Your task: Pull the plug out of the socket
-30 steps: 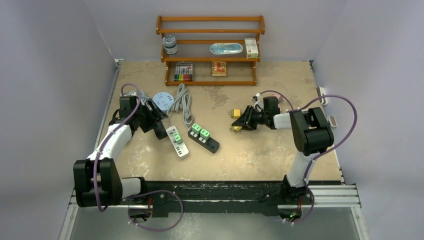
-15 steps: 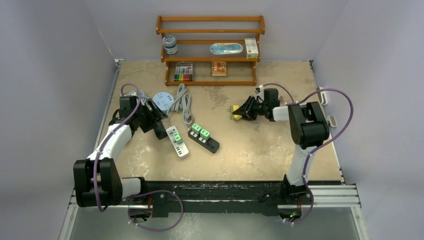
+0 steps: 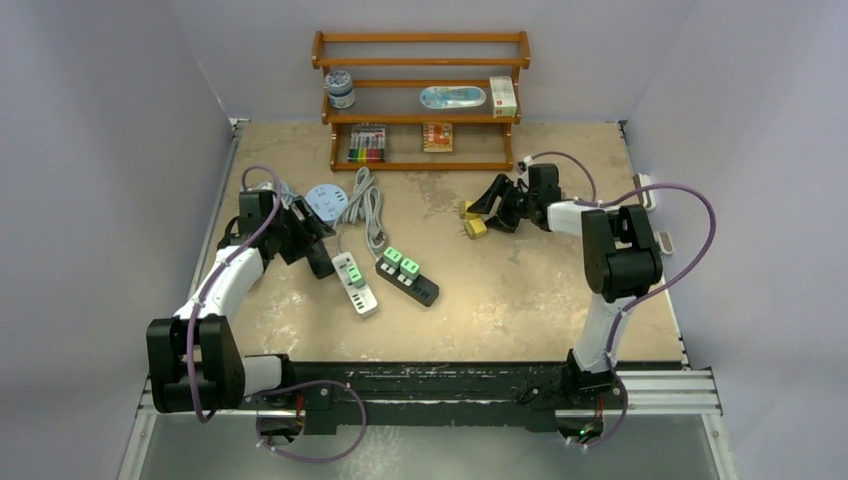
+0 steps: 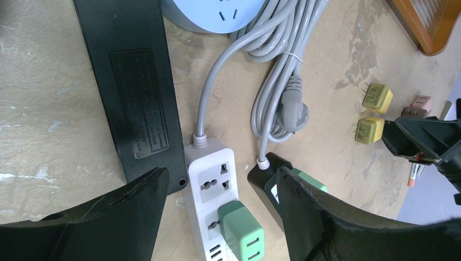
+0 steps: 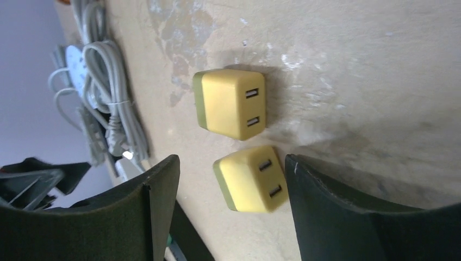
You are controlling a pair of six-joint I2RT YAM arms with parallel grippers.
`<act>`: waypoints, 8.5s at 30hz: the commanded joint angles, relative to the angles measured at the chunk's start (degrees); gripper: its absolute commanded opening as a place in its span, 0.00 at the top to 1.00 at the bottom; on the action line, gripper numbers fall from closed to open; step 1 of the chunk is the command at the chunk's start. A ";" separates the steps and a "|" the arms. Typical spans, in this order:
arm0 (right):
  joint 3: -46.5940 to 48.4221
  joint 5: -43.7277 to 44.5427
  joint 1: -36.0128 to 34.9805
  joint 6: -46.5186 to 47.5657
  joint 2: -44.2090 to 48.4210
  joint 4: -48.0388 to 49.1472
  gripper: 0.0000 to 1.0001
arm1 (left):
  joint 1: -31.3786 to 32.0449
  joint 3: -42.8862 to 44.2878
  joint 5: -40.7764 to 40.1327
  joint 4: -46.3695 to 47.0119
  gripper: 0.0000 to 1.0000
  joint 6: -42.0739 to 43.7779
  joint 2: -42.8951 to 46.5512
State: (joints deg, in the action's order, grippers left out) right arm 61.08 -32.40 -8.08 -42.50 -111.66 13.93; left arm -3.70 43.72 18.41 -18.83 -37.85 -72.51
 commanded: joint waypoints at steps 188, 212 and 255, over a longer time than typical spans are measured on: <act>12.87 21.34 -28.88 37.76 23.42 -18.83 0.01 | 4.61 14.06 -27.57 -6.42 0.31 1.18 -8.35; 24.75 20.33 -40.15 47.42 -0.01 -27.62 0.26 | -4.29 7.99 -21.03 -6.34 0.19 0.29 5.19; 20.67 -2.63 -30.38 25.99 12.25 -4.53 1.00 | 26.29 8.39 -20.43 12.04 0.15 -5.45 -4.02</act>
State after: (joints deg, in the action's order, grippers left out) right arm 80.93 -26.37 -37.67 -11.66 -101.86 -2.11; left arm 19.84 49.82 -2.42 -9.72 -43.88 -74.96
